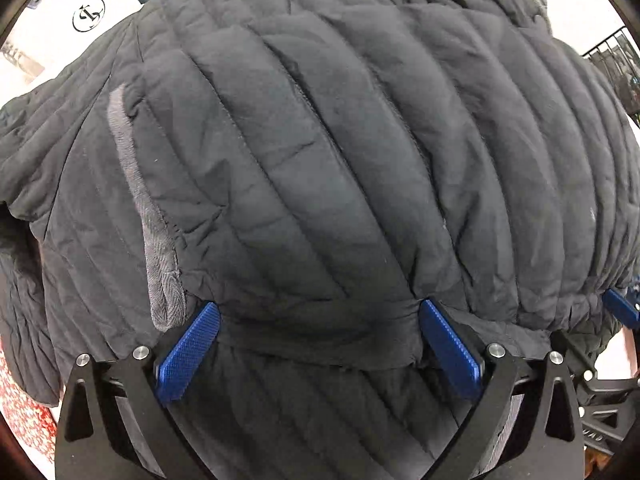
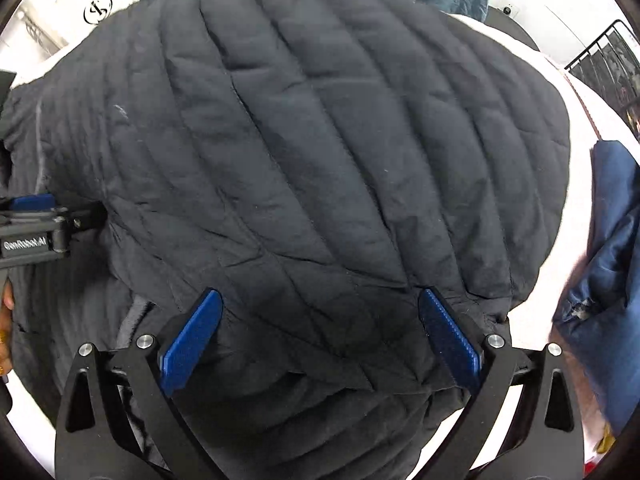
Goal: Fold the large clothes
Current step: 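Fold the jacket's collar half over its body with both grippers, then release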
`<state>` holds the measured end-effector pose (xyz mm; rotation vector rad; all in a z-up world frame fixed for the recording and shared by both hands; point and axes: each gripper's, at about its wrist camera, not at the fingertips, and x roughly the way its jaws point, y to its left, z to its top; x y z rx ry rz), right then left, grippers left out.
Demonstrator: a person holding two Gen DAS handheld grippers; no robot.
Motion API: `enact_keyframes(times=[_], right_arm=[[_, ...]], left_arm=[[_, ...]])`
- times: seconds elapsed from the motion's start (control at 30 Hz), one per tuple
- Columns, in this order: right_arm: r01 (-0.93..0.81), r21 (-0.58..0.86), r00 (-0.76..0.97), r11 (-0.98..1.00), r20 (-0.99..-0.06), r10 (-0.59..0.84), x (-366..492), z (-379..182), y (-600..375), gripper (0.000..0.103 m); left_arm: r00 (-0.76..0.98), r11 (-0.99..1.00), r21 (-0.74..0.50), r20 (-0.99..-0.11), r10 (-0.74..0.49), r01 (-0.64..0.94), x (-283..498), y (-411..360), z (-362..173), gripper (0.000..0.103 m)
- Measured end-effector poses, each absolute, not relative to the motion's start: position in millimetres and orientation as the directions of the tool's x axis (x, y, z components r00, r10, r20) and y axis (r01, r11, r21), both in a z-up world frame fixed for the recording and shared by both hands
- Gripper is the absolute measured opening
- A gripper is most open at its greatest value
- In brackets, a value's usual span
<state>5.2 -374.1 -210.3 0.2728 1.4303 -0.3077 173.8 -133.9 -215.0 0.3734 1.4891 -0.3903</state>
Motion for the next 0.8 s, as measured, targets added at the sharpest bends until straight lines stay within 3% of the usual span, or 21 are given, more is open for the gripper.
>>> enact_keyframes(times=[0.5, 0.67, 0.8], right_arm=[[0.405, -0.017, 0.144, 0.914, -0.986, -0.082, 0, -223, -367, 0.098], [0.429, 0.001, 0.092, 0.904, -0.995, -0.042, -5, -208, -365, 0.098], [0.44, 0.024, 0.145, 0.898, -0.988, -0.045, -21, -182, -363, 0.098]], left_arm=[[0.114, 0.866, 0.022, -0.993, -0.041, 0.5, 156, -145, -222, 0.099], [0.163, 0.867, 0.011, -0.983, -0.082, 0.499, 134, -137, -213, 0.098], [0.192, 0.892, 0.016, -0.978, -0.079, 0.451, 115, -123, -194, 0.097]])
